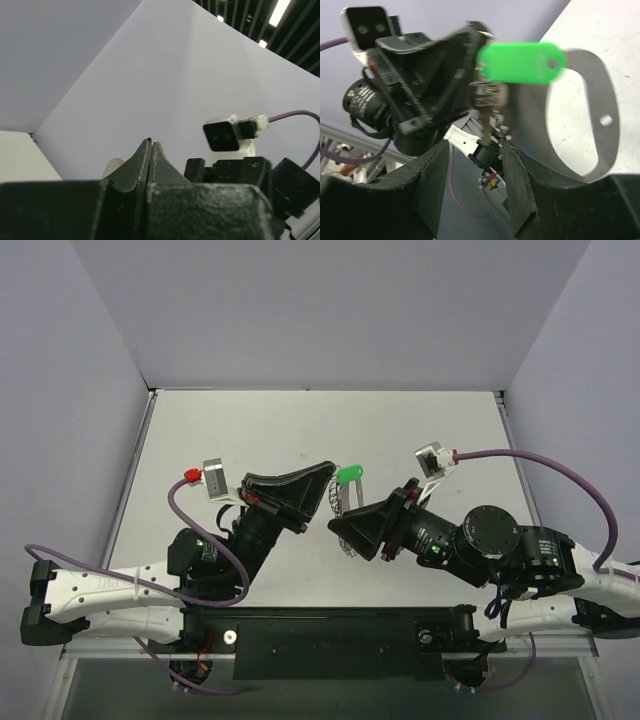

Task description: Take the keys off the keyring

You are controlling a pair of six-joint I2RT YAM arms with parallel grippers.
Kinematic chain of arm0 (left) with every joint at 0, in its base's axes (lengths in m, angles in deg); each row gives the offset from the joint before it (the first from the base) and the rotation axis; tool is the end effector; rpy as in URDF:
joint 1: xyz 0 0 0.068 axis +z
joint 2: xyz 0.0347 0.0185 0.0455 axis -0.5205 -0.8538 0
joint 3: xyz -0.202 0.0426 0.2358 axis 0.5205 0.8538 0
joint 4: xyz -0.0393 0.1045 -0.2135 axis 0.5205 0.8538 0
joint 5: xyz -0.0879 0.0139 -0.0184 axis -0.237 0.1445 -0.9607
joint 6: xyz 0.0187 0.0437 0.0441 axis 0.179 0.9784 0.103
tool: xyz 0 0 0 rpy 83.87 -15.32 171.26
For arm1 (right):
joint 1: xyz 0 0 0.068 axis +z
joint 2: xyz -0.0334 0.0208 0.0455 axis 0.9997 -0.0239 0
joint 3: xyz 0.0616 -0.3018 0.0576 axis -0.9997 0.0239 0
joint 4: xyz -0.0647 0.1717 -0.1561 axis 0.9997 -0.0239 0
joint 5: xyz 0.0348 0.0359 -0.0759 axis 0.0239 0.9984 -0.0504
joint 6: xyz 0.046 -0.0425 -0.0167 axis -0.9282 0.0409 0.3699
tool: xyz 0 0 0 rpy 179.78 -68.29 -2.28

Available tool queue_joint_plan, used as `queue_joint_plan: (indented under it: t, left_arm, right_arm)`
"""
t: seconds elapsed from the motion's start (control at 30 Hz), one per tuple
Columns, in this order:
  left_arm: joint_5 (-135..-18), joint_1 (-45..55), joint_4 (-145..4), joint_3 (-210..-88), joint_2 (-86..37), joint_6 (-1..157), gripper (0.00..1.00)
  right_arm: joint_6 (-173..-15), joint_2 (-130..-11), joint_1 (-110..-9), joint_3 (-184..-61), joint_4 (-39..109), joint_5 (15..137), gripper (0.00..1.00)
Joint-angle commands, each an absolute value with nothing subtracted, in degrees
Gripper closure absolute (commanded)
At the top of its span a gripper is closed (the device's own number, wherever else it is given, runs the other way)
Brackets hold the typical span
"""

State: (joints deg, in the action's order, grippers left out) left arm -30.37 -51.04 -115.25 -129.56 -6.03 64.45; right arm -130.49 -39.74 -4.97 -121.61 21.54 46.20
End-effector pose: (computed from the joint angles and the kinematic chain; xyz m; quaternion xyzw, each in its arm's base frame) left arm 0.0521 -0.1560 0.4903 -0.0788 0.4756 -0.6221 0.6169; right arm 0.0325 0.1205 0.5181 -0.0772 0.6399 0.6215 0.4453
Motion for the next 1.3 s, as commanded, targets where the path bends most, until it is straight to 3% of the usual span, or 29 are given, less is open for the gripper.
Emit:
queue_joint_plan:
  t: [0.0, 0.33, 0.97, 1.17, 1.27]
  left_arm:
    - [-28.3, -51.2, -114.4, -132.6, -5.4, 65.1, 1.00]
    - [-27.8, -51.2, -113.3, -131.9, -4.1, 65.4, 1.00]
    - [-28.1, -51.2, -112.0, -131.8, -4.6, 66.1, 1.00]
    - [-28.2, -51.2, -111.9, -131.8, -4.6, 66.1, 1.00]
    - [-28.3, -51.2, -111.7, -131.9, -4.6, 66.1, 1.00]
  right_arm:
    - [-119.9, -45.7, 1.2, -133.5, 11.8, 36.0, 0.57]
    - [-116.5, -55.7, 5.3, -146.8, -0.9, 21.0, 0.58]
    - [-114.1, -62.6, 5.9, -154.3, -6.6, 14.6, 0.61]
    - [-114.2, -62.5, 5.9, -154.4, -7.4, 13.9, 0.70]
    - [-114.6, -62.2, 5.9, -154.3, -7.9, 13.4, 0.80]
